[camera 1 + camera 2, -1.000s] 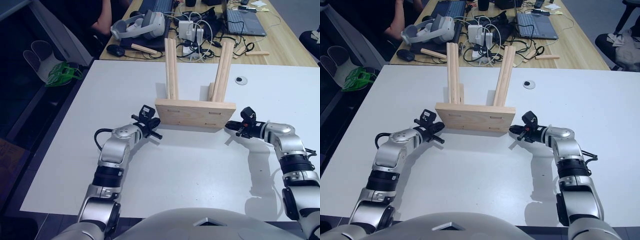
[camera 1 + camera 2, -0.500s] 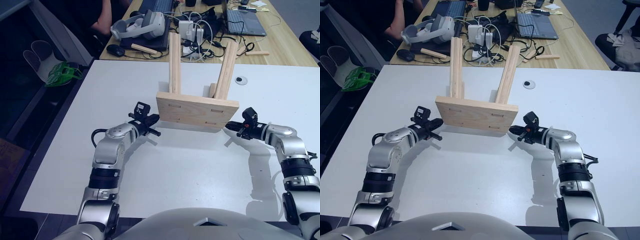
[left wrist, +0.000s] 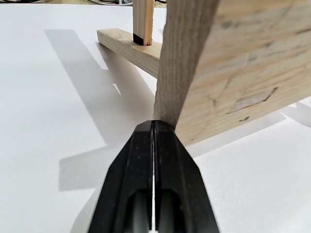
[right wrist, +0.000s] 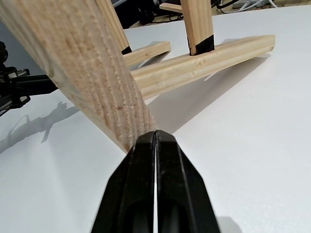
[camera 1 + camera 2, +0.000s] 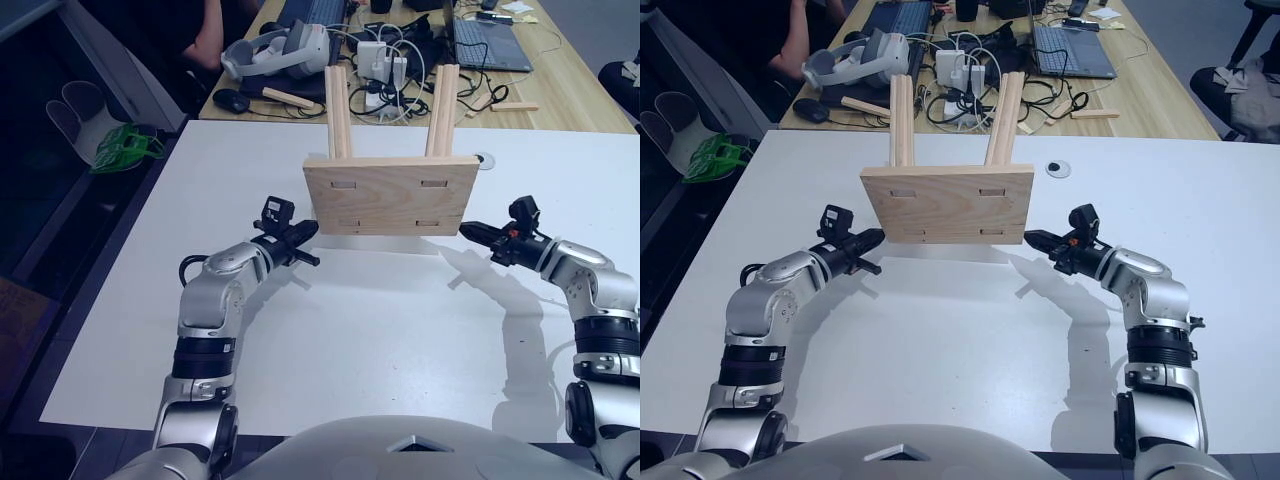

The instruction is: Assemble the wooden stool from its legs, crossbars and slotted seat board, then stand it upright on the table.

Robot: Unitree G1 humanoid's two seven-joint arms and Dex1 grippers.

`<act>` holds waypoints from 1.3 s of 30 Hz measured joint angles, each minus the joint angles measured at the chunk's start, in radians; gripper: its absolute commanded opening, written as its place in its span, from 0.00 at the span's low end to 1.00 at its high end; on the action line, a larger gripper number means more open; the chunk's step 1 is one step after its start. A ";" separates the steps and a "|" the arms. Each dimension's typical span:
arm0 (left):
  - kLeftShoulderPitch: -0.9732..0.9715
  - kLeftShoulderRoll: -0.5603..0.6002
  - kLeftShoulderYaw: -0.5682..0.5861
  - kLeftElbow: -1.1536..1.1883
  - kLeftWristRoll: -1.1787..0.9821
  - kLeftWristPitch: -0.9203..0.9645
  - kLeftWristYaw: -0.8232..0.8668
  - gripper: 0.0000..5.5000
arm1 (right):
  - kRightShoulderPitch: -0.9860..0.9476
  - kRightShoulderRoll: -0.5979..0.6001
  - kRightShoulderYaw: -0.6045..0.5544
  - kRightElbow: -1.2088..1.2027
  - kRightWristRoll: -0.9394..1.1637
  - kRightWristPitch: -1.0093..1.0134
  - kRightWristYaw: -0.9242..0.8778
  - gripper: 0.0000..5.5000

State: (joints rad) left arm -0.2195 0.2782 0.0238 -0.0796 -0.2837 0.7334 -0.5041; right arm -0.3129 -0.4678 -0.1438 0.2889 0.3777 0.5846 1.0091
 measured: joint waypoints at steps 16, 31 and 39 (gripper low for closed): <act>-0.018 -0.002 0.123 -0.026 -0.101 0.018 0.000 0.00 | 0.032 0.015 -0.001 -0.161 0.067 0.096 -0.023 0.00; -0.037 -0.004 0.172 -0.063 -0.184 0.042 0.000 0.00 | 0.031 0.017 -0.034 -0.219 0.115 0.149 -0.059 0.00; -0.053 -0.004 0.190 -0.063 -0.210 0.037 0.000 0.00 | 0.026 0.018 -0.045 -0.232 0.146 0.161 -0.072 0.00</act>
State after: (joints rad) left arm -0.2728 0.2743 0.2141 -0.1430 -0.4938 0.7705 -0.5039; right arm -0.2868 -0.4495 -0.1888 0.0566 0.5236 0.7454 0.9370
